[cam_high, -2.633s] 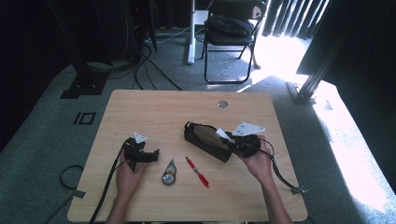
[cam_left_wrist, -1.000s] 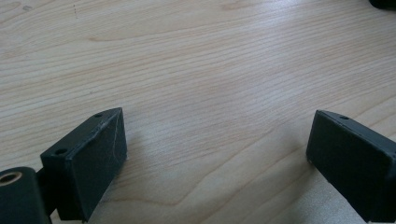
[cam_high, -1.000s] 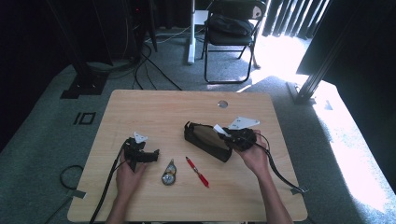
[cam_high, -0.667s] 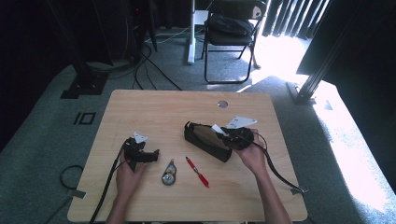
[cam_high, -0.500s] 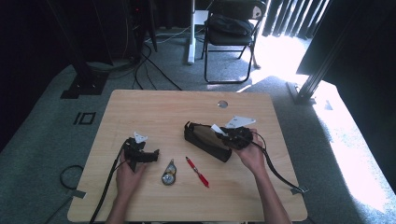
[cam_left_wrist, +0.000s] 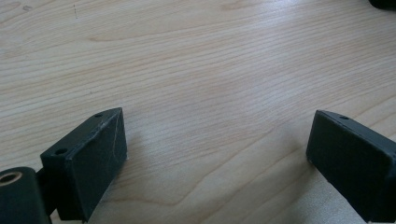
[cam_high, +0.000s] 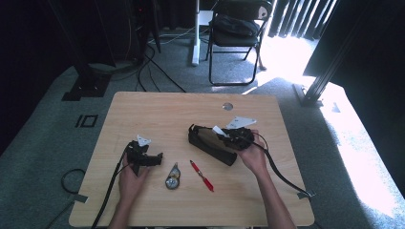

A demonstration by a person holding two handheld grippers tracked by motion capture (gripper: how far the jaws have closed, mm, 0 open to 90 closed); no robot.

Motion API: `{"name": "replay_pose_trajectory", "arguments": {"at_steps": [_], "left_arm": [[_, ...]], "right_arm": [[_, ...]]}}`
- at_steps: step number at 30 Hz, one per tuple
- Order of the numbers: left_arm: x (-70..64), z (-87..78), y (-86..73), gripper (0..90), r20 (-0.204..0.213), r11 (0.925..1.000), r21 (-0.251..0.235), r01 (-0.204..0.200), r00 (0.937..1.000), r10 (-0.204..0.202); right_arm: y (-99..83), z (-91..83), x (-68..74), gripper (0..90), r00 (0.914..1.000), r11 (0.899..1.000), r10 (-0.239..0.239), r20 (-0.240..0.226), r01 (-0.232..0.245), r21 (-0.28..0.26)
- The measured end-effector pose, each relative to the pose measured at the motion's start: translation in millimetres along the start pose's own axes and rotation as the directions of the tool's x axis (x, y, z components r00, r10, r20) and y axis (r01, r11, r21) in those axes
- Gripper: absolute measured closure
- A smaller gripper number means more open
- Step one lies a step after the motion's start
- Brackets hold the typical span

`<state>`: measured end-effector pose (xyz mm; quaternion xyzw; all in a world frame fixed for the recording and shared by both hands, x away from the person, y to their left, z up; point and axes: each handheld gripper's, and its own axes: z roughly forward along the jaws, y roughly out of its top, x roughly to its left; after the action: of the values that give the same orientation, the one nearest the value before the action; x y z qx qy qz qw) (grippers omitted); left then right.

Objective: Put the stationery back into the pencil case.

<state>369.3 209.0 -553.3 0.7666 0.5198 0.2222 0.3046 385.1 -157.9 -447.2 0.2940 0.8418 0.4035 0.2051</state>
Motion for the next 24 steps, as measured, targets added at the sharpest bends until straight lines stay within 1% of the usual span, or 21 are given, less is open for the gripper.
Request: {"name": "replay_pose_trajectory", "arguments": {"at_steps": [5, 18, 24], "left_arm": [[0.0, 0.0, 0.0, 5.4, 0.000, 1.0000, 0.000, 0.000, 1.0000, 0.000], [0.1, 0.1, 0.0, 5.4, -0.001, 1.0000, -0.001, -0.002, 1.0000, 0.002], [0.0, 0.1, -0.1, 5.5, -0.001, 1.0000, -0.002, 0.000, 1.0000, 0.000]], "right_arm": [[-0.8, 5.0, -0.1, 70.1, 0.9999, 1.000, -0.006, -0.009, 0.006, 0.000], [-1.3, 12.9, -0.7, 70.1, 0.9998, 1.000, 0.006, -0.018, -0.006, 0.003], [0.4, 18.2, 0.1, 70.1, 0.9997, 1.000, 0.002, -0.023, -0.002, 0.008]]}}
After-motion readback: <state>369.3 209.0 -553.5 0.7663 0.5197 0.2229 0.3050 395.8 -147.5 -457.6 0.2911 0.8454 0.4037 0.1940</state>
